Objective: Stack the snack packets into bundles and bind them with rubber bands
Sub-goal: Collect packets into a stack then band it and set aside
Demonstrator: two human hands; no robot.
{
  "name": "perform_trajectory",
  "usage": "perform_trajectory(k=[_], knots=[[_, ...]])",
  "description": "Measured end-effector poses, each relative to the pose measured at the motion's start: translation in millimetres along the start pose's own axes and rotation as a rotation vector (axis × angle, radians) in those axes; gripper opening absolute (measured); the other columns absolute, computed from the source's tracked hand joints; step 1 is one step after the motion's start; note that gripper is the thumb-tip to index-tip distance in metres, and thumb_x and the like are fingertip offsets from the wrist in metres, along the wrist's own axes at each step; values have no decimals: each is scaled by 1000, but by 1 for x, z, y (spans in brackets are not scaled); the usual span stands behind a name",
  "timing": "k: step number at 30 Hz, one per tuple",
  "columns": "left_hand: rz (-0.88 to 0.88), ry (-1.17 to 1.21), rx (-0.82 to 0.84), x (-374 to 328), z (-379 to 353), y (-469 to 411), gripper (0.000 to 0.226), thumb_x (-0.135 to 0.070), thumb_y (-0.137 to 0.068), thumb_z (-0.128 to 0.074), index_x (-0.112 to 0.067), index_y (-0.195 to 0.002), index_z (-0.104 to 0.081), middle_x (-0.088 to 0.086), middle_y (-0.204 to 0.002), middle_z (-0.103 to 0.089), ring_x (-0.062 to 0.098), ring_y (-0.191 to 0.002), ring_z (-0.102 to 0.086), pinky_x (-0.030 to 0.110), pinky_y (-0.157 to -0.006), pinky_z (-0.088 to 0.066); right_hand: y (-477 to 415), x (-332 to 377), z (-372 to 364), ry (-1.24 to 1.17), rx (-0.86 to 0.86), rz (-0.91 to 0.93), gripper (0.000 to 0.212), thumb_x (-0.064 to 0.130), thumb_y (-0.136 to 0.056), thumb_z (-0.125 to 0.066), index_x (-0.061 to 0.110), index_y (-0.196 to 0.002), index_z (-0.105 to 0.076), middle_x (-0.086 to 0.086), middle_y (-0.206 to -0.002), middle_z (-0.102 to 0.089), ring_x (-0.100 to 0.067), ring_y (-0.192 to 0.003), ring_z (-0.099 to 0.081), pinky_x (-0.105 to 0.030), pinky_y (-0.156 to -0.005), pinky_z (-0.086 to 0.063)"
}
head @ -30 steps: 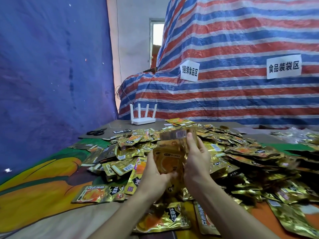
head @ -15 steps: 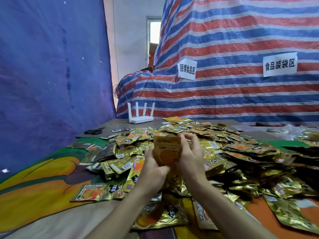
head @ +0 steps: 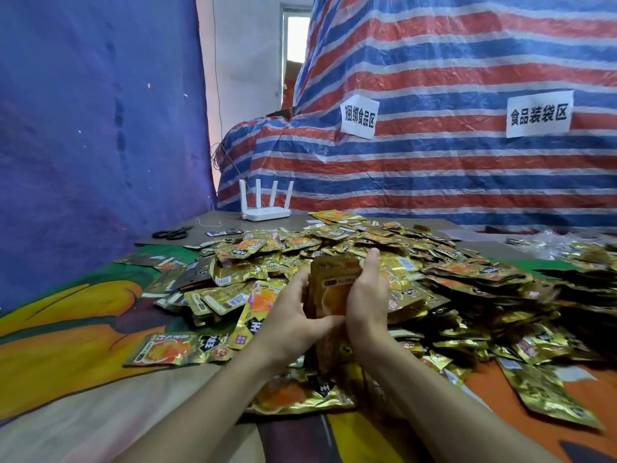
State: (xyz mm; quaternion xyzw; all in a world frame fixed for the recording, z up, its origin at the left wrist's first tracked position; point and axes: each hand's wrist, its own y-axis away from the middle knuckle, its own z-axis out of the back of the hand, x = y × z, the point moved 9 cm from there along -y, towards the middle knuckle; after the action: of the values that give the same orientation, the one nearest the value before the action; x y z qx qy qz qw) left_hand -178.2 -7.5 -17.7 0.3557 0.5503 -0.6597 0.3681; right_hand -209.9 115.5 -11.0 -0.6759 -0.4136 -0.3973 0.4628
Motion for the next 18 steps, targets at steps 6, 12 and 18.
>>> perform_trajectory(k=[6, 12, 18], knots=[[37, 8, 95, 0, -3, 3, 33, -4, -69, -74, -3, -102, -72, 25, -97, -72, 39, -94, -72, 45, -77, -61, 1, -21, -15, -121, 109, -158, 61, 56, -104, -36, 8, -95, -73, -9, -86, -78, -19, -77, -75, -26, -62, -57], [-23, 45, 0, -4, -7, 3, 29, -8, -68, -61, -6, -96, -69, 26, -86, -67, 25, -79, -67, 41, -71, -55, 2, -1, -17, -67, 98, -27, 49, 42, -107, -38, 7, -86, -65, -8, -79, -67, -19, -75, -66, -36, -72, -57], [-97, -110, 56, -11, -14, 9, 55, -10, -63, -74, -15, -116, -59, -8, -97, -72, -1, -86, -65, 14, -74, -51, 9, 32, -5, 131, 70, 198, 24, 21, -105, -46, 17, -85, -59, 0, -81, -61, -6, -73, -56, -27, -71, -49]])
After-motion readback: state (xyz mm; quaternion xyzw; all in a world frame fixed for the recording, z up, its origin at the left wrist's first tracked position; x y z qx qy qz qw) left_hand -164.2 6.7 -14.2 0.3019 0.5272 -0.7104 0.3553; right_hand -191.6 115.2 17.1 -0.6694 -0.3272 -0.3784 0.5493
